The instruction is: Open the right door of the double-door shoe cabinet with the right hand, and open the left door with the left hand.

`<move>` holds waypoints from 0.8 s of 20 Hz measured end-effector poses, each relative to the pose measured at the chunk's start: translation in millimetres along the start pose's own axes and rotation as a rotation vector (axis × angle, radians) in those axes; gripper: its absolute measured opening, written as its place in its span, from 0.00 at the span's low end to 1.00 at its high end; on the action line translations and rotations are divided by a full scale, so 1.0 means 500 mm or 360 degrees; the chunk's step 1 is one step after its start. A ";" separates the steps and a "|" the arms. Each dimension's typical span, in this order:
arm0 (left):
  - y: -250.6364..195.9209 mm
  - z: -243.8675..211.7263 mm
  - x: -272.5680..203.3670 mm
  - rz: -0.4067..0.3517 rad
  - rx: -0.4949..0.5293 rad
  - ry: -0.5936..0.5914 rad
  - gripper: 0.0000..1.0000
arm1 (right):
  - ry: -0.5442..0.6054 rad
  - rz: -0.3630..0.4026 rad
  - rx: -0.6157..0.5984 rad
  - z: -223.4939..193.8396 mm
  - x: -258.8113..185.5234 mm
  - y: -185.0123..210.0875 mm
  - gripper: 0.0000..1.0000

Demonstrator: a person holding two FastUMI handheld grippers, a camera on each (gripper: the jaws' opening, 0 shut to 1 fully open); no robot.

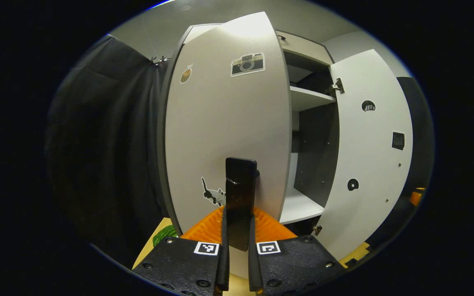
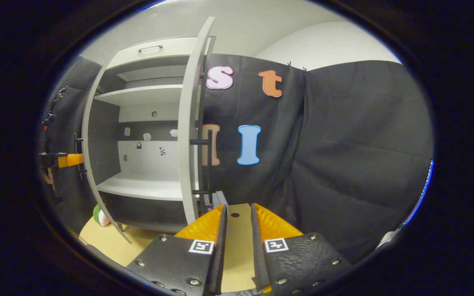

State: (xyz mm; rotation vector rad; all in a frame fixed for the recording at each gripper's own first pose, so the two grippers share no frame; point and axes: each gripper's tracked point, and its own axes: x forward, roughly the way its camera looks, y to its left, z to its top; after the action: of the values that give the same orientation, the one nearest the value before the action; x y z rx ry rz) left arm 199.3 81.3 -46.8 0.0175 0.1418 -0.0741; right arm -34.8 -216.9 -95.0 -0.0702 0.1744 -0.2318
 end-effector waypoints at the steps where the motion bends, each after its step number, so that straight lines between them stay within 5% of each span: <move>1: 0.002 0.001 -0.001 0.0006 0.0002 0.0000 0.19 | -0.0006 0.0022 0.0003 0.001 0.003 0.015 0.30; 10: 0.024 0.001 -0.003 0.0087 0.0045 0.0018 0.19 | -0.0055 0.0263 -0.0068 0.024 -0.004 0.139 0.34; 16: 0.029 0.000 -0.008 0.0145 0.0044 0.0037 0.10 | -0.0071 0.0383 -0.0104 0.030 0.005 0.210 0.30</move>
State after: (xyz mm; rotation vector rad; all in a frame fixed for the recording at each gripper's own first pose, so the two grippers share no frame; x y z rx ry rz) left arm 196.2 96.3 -46.2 0.0522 0.1630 0.0151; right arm -6.4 -115.0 -90.0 -0.1185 0.1448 0.0158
